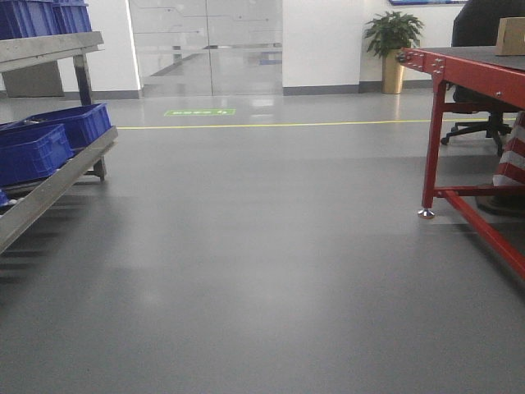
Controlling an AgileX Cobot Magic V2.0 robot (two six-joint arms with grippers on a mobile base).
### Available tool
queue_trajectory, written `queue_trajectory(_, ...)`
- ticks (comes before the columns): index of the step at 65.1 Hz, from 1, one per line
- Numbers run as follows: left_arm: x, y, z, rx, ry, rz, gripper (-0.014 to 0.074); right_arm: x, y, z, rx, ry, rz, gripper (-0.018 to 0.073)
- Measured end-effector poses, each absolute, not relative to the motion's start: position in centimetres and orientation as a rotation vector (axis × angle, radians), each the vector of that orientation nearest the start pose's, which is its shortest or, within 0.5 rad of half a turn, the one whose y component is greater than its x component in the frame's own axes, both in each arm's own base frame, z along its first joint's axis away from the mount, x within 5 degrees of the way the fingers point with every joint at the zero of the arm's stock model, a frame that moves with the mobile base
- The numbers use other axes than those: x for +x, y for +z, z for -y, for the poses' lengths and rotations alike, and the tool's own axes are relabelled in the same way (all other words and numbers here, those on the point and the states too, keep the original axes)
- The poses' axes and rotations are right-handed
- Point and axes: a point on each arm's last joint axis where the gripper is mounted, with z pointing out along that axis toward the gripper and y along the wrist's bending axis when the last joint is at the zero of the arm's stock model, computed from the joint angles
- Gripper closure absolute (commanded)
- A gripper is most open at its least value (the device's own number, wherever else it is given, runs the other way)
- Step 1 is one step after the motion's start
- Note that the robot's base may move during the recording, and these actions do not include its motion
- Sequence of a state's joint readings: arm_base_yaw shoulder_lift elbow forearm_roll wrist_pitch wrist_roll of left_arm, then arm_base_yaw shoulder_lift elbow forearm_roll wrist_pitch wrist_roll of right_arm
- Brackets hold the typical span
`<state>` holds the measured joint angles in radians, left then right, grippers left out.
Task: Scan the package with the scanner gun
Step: 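Drive the base forward and turn toward the red-framed table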
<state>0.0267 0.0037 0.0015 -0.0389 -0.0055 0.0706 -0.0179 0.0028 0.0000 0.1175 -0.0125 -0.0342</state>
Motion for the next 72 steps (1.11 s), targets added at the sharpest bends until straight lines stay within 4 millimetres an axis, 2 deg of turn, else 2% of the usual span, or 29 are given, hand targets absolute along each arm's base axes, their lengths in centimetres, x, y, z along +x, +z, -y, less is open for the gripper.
queue_trajectory(72, 5.65, 21.3, -0.15, 0.004, 0.047, -1.484, 0.0708, 5.63, 21.42, 0.11, 0.076, 0.052, -1.472, 0.0721)
